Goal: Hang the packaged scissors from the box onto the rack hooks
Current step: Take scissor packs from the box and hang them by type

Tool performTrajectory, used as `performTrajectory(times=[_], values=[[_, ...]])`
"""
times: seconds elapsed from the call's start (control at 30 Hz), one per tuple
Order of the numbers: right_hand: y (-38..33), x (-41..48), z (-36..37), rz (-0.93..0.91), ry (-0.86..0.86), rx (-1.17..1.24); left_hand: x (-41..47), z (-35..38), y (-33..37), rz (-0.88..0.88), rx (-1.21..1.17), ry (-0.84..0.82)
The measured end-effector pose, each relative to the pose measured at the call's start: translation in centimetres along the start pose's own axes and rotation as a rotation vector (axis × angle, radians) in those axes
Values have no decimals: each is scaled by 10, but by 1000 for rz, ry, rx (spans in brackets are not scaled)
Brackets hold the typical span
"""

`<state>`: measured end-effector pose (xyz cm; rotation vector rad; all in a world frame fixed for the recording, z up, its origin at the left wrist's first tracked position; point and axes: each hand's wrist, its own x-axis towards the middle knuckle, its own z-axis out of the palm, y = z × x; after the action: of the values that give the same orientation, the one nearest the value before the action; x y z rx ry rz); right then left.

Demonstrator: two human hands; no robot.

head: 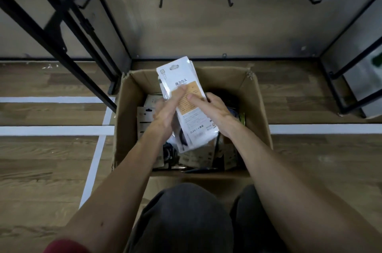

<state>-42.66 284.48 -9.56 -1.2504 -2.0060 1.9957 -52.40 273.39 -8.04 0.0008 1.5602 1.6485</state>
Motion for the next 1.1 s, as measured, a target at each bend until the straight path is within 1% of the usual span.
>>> performTrajectory(times=[0.1, 0.17, 0.27, 0.33, 0.47, 0.53, 0.63, 0.67, 0.77, 0.9, 0.97, 1.1], values=[[-24, -29, -3, 53, -5, 105, -24, 15, 34, -7, 170, -92], [-55, -59, -6, 52, -14, 109, -48, 23, 67, -28, 256, -88], [-120, -110, -15, 31, -6, 166, -93, 37, 124, -89, 307, -20], [-173, -145, -24, -3, -20, 167, -126, 48, 167, -102, 301, -2], [-277, -217, -46, -6, -43, 180, -193, 72, 264, -129, 319, -27], [-331, -254, -58, 21, -10, 150, -225, 83, 311, -129, 330, -48], [-402, -301, -71, 42, 68, 99, -283, 102, 385, -86, 321, -156], [-424, -314, -73, 46, 80, 92, -298, 105, 406, -79, 329, -166], [-479, -345, -77, 89, 77, 99, -335, 113, 463, -67, 316, -207], [-552, -380, -84, 125, 52, 90, -368, 123, 531, -33, 365, -220], [-586, -395, -89, 97, 40, 96, -381, 126, 561, -8, 386, -214], [-644, -427, -97, -20, -40, 56, -411, 131, 611, 31, 357, -257]])
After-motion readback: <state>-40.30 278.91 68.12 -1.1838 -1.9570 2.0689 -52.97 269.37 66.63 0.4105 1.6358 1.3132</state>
